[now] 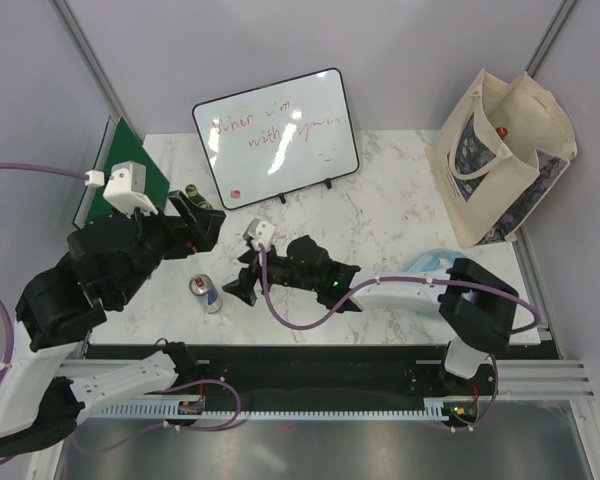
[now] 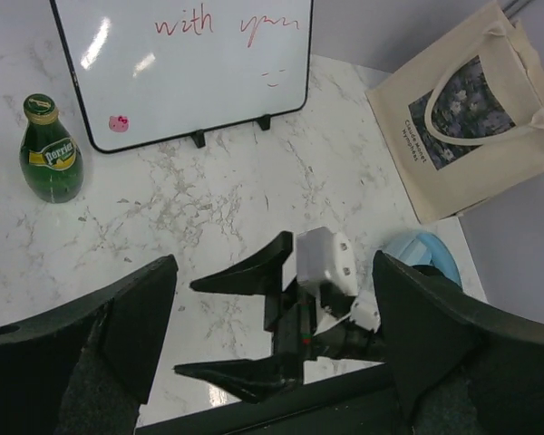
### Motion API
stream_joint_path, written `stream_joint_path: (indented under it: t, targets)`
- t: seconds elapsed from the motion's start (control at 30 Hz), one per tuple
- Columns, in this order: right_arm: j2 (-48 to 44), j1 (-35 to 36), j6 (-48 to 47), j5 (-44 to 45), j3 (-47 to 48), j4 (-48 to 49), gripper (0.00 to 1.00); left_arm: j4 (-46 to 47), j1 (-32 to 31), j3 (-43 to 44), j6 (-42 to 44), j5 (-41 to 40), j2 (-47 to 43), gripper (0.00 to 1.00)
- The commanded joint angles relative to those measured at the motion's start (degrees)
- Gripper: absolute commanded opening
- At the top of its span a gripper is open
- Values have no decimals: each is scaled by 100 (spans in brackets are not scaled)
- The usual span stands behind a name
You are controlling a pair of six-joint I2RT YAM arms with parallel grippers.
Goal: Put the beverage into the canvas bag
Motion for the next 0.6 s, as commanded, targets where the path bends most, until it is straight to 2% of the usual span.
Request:
stream_joint_path:
  t: [0.0,0.27,0.4,0.57]
  targets:
    - [685,381,-674,-290,777,852,88,256,14,219,702,548,-177,96]
    - [1749,759,-1121,263,1841,344,90,292,14,263,940,593,-854,97]
    - [2197,821,-1439,712,2526,-604,89,300,14,201,984,576,-1065,97]
    - [2514,856,-1659,1168,2764,-659,89,300,14,254,1019,373,-1355,97]
